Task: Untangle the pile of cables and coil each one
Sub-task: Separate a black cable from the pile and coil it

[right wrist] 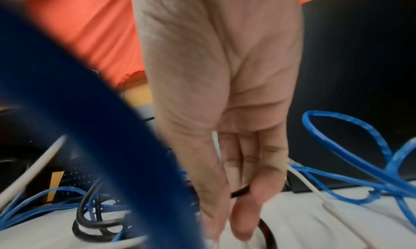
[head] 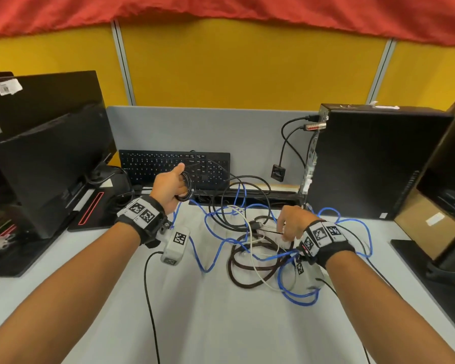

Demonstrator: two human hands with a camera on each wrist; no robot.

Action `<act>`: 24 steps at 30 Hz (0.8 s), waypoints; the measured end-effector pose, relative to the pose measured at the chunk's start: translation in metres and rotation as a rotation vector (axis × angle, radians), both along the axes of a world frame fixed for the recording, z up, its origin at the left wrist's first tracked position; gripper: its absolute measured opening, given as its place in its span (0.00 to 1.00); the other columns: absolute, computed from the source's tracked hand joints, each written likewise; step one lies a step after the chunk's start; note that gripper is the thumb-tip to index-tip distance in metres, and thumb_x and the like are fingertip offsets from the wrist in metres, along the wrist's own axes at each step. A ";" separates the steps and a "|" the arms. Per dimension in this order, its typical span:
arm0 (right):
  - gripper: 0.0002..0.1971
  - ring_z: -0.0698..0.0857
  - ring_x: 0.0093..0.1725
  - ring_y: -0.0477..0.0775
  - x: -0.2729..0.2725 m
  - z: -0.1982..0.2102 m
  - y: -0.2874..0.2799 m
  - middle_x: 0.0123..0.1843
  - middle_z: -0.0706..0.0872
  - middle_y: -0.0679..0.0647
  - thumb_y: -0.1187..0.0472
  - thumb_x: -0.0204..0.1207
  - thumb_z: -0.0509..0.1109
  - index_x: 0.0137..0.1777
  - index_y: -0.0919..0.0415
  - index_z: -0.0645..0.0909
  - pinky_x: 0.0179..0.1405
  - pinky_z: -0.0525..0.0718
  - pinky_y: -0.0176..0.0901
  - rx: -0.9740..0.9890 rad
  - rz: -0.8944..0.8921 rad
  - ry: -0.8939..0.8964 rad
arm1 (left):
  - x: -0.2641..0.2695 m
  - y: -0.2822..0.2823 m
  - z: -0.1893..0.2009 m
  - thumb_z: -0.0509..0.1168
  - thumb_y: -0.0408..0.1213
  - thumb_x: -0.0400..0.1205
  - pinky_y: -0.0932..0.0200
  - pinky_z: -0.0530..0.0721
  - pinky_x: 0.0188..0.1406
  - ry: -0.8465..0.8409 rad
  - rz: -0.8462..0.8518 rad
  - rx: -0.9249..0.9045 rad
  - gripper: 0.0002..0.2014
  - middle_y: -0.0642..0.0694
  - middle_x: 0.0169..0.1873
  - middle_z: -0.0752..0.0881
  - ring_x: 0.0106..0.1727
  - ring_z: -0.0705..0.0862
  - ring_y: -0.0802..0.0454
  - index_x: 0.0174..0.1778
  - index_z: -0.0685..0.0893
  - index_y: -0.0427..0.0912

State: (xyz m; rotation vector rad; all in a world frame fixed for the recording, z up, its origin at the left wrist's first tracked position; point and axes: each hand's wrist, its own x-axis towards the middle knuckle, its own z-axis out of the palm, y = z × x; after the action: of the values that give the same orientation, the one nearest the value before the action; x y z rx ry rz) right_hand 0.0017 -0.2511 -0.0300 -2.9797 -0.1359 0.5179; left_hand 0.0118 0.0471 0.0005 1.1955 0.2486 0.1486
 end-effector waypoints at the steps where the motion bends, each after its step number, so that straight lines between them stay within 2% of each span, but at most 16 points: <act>1: 0.14 0.87 0.51 0.58 0.001 0.001 0.000 0.61 0.89 0.62 0.65 0.78 0.76 0.62 0.67 0.86 0.59 0.90 0.53 0.013 0.000 -0.018 | 0.001 0.001 0.000 0.61 0.39 0.90 0.68 0.63 0.12 -0.004 0.006 0.009 0.19 0.56 0.14 0.66 0.13 0.63 0.61 0.31 0.72 0.44; 3: 0.07 0.87 0.52 0.61 0.007 0.004 0.002 0.53 0.90 0.63 0.65 0.79 0.74 0.53 0.68 0.88 0.57 0.90 0.55 0.093 -0.013 -0.149 | 0.003 0.002 -0.001 0.60 0.40 0.90 0.67 0.61 0.12 -0.014 0.006 0.018 0.19 0.56 0.14 0.65 0.13 0.62 0.61 0.31 0.70 0.44; 4: 0.06 0.86 0.47 0.61 0.009 0.008 0.004 0.47 0.88 0.62 0.66 0.80 0.73 0.43 0.67 0.86 0.54 0.90 0.56 0.149 -0.034 -0.223 | 0.004 0.001 -0.002 0.60 0.41 0.90 0.66 0.60 0.12 -0.013 0.003 0.031 0.20 0.55 0.15 0.63 0.14 0.60 0.60 0.30 0.69 0.45; 6: 0.16 0.82 0.39 0.61 0.015 0.014 0.007 0.39 0.82 0.62 0.64 0.81 0.72 0.30 0.64 0.77 0.48 0.87 0.54 0.227 -0.108 -0.379 | 0.006 -0.002 -0.004 0.60 0.42 0.90 0.66 0.58 0.13 0.010 -0.010 0.066 0.21 0.55 0.15 0.61 0.15 0.58 0.59 0.30 0.67 0.46; 7: 0.16 0.82 0.41 0.63 0.015 0.017 0.008 0.41 0.81 0.63 0.63 0.82 0.71 0.32 0.63 0.77 0.49 0.85 0.54 0.217 -0.131 -0.434 | 0.006 -0.004 -0.005 0.60 0.42 0.90 0.66 0.58 0.13 0.031 -0.024 0.078 0.21 0.55 0.16 0.60 0.15 0.57 0.59 0.30 0.66 0.46; 9: 0.03 0.85 0.53 0.68 0.010 0.023 0.012 0.52 0.84 0.64 0.64 0.81 0.70 0.48 0.63 0.80 0.53 0.83 0.56 0.139 -0.167 -0.452 | 0.006 -0.009 -0.006 0.59 0.43 0.90 0.65 0.59 0.14 0.078 -0.066 0.139 0.22 0.54 0.18 0.60 0.16 0.58 0.58 0.30 0.65 0.47; 11: 0.21 0.82 0.64 0.70 0.013 0.021 0.014 0.66 0.81 0.65 0.68 0.79 0.71 0.72 0.65 0.74 0.60 0.80 0.61 0.113 -0.186 -0.409 | 0.005 -0.014 -0.007 0.59 0.45 0.90 0.63 0.59 0.17 0.122 -0.112 0.269 0.21 0.52 0.20 0.61 0.19 0.58 0.56 0.30 0.65 0.48; 13: 0.43 0.73 0.75 0.72 0.015 0.019 0.020 0.76 0.71 0.68 0.70 0.78 0.72 0.88 0.66 0.51 0.70 0.75 0.67 0.202 -0.193 -0.444 | 0.003 -0.019 -0.006 0.59 0.46 0.90 0.62 0.61 0.19 0.152 -0.134 0.385 0.21 0.51 0.21 0.63 0.20 0.60 0.55 0.31 0.68 0.46; 15: 0.50 0.62 0.83 0.71 0.012 0.021 0.030 0.83 0.62 0.68 0.71 0.76 0.73 0.89 0.65 0.42 0.81 0.63 0.73 0.256 -0.156 -0.562 | 0.002 -0.024 -0.004 0.60 0.46 0.89 0.60 0.66 0.24 0.156 -0.113 0.520 0.21 0.49 0.22 0.66 0.22 0.64 0.53 0.30 0.70 0.44; 17: 0.46 0.56 0.87 0.66 0.005 0.025 0.044 0.87 0.57 0.66 0.71 0.79 0.69 0.89 0.64 0.43 0.85 0.50 0.76 0.389 -0.076 -0.721 | 0.001 -0.028 0.000 0.63 0.43 0.87 0.59 0.70 0.27 0.144 -0.072 0.642 0.20 0.47 0.22 0.69 0.23 0.69 0.51 0.29 0.72 0.42; 18: 0.42 0.56 0.88 0.63 0.000 0.028 0.051 0.88 0.57 0.64 0.68 0.82 0.65 0.90 0.63 0.44 0.86 0.45 0.75 0.513 -0.023 -0.786 | 0.000 -0.029 0.002 0.64 0.42 0.87 0.60 0.70 0.26 0.134 -0.065 0.668 0.19 0.46 0.22 0.70 0.23 0.70 0.50 0.29 0.73 0.41; 20: 0.36 0.59 0.88 0.57 -0.007 0.033 0.067 0.89 0.61 0.59 0.54 0.90 0.59 0.90 0.58 0.44 0.87 0.38 0.69 0.677 0.114 -0.813 | 0.000 -0.031 0.005 0.64 0.39 0.86 0.61 0.69 0.23 0.110 -0.088 0.644 0.18 0.47 0.21 0.69 0.22 0.68 0.51 0.29 0.74 0.41; 21: 0.36 0.63 0.87 0.55 -0.007 0.034 0.075 0.88 0.65 0.56 0.47 0.90 0.57 0.90 0.55 0.44 0.88 0.40 0.68 0.674 0.174 -0.761 | -0.001 -0.032 0.007 0.63 0.37 0.87 0.62 0.67 0.21 0.096 -0.118 0.589 0.17 0.48 0.20 0.67 0.20 0.66 0.52 0.31 0.76 0.42; 22: 0.37 0.70 0.83 0.55 -0.006 0.035 0.081 0.84 0.72 0.56 0.42 0.88 0.59 0.90 0.53 0.46 0.88 0.50 0.68 0.637 0.223 -0.676 | -0.001 -0.033 0.008 0.62 0.34 0.87 0.63 0.64 0.19 0.081 -0.156 0.498 0.15 0.50 0.19 0.66 0.19 0.64 0.54 0.33 0.78 0.42; 23: 0.38 0.80 0.75 0.55 -0.004 0.034 0.086 0.77 0.81 0.56 0.40 0.87 0.61 0.90 0.52 0.50 0.83 0.65 0.67 0.609 0.251 -0.573 | -0.002 -0.033 0.008 0.60 0.32 0.88 0.63 0.62 0.17 0.072 -0.189 0.379 0.14 0.52 0.18 0.65 0.17 0.62 0.56 0.35 0.79 0.42; 24: 0.37 0.87 0.63 0.55 -0.004 0.032 0.090 0.65 0.88 0.58 0.42 0.86 0.64 0.90 0.53 0.53 0.73 0.79 0.64 0.629 0.258 -0.480 | -0.002 -0.032 0.008 0.59 0.30 0.88 0.64 0.60 0.15 0.075 -0.212 0.244 0.14 0.54 0.17 0.64 0.16 0.60 0.58 0.35 0.78 0.43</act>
State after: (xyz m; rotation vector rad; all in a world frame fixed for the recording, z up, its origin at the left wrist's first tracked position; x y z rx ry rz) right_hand -0.0021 -0.1613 0.0021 -2.4055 -0.6034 -0.2088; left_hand 0.0093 0.0153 0.0088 1.4634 0.1710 -0.0534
